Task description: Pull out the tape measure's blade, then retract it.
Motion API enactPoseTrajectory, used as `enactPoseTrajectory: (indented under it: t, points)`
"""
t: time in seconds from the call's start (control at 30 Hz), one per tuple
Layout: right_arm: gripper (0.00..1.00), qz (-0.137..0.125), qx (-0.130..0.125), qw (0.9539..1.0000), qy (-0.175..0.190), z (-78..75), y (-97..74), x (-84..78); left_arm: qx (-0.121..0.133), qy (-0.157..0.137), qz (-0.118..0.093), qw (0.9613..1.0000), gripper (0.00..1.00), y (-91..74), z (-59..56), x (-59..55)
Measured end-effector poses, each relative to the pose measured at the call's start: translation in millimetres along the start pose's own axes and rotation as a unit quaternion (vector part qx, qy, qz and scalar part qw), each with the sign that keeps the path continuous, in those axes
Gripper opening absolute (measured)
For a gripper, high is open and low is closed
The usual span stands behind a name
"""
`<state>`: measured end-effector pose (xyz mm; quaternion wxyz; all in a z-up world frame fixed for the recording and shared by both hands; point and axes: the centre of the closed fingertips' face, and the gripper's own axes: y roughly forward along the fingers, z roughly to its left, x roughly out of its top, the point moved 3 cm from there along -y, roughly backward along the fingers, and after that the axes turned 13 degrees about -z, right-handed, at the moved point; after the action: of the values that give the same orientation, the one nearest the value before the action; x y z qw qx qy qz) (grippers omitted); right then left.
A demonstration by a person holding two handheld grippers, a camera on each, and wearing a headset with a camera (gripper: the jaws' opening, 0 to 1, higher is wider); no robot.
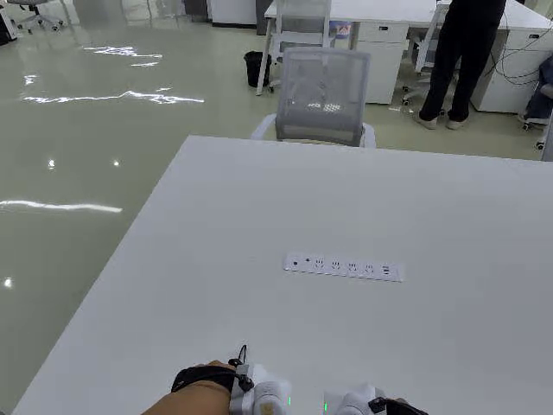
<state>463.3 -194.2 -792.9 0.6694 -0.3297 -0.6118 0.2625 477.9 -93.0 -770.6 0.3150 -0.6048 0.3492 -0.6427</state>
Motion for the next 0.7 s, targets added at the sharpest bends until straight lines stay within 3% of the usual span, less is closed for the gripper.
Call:
enactPoseTrajectory:
  t: [0.7]
  points:
    - [0.11, 0.009, -0.003, 0.9999, 0.013, -1.6, -10.2, -10.6, 0.0, -0.001, -0.001, 1.0, 0.34, 0.0, -0.1, 0.3]
